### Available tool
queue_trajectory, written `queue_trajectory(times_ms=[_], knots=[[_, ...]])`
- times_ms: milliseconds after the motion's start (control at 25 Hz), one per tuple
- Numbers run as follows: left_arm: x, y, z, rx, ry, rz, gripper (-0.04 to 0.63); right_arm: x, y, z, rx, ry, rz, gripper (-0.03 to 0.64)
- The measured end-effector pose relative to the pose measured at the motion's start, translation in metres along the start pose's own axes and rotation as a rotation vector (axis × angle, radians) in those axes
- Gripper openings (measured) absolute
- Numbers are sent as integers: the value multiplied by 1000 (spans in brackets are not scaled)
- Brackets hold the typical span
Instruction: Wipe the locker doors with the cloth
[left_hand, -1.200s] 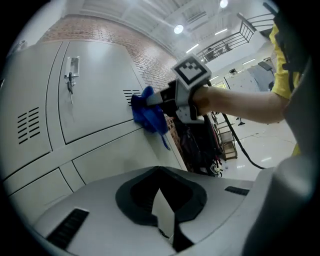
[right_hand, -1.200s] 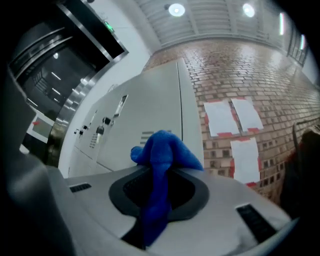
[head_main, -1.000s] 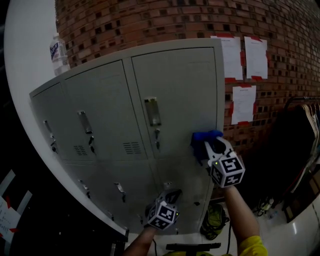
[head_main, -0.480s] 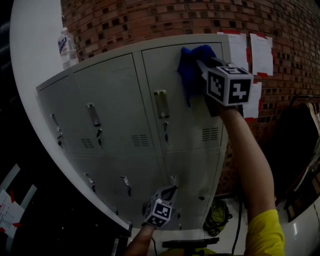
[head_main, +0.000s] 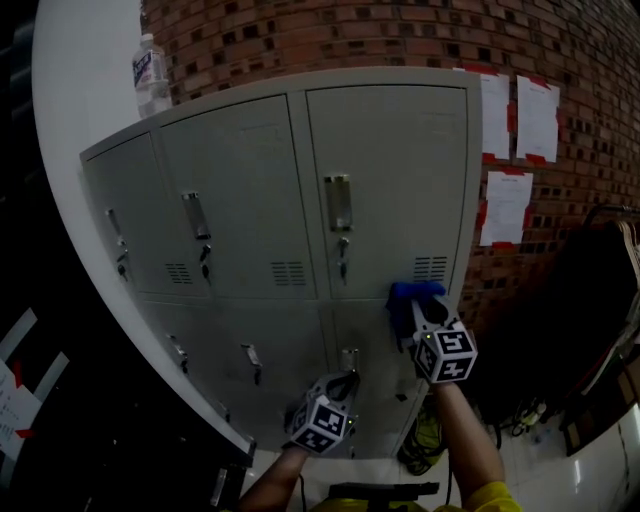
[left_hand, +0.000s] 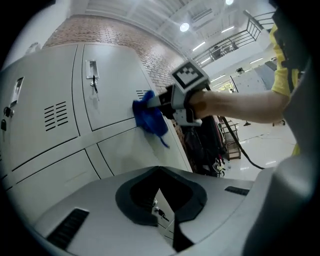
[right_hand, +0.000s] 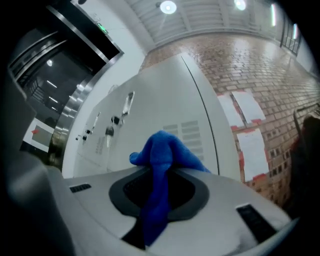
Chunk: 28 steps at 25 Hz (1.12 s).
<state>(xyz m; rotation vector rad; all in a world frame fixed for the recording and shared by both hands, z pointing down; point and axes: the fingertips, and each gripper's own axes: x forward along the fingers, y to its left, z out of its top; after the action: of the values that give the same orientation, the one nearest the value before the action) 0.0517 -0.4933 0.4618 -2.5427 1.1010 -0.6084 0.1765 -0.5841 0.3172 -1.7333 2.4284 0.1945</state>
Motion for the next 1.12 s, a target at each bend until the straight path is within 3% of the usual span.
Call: queue_trajectory(times_ms=[120, 200, 320, 440, 520, 600, 760, 880, 960, 1040, 1120], knots=[[-2, -3, 5, 5, -7, -2, 2, 13, 25, 140, -37, -207, 90, 67], [-4, -4, 9, 7, -15, -1, 3, 31, 42, 235, -52, -287, 151, 67], [-9, -2, 10, -5, -23, 6, 2, 73, 63, 338, -63, -289, 202, 67], [-16, 2, 5, -18, -24, 21, 3, 101, 72, 376, -63, -241, 196, 67], [-20, 7, -1, -26, -17, 38, 3, 102, 74, 365, -91, -230, 173, 68], [-25, 13, -9, -35, -2, 50, 2, 97, 78, 323, -81, -209, 192, 67], [-31, 16, -17, -50, 8, 55, 2, 70, 74, 174, -95, -153, 138, 67], [-35, 16, -21, -56, 14, 53, 2, 46, 71, 41, 3, -46, 106, 67], [-37, 17, -24, -52, 21, 50, 3, 35, 72, -21, -2, 0, 103, 67], [-39, 18, -26, -42, 27, 50, 2, 29, 71, -38, -7, -4, 109, 67], [-41, 18, -28, -34, 31, 49, 2, 27, 72, -4, -1, -65, 117, 66]])
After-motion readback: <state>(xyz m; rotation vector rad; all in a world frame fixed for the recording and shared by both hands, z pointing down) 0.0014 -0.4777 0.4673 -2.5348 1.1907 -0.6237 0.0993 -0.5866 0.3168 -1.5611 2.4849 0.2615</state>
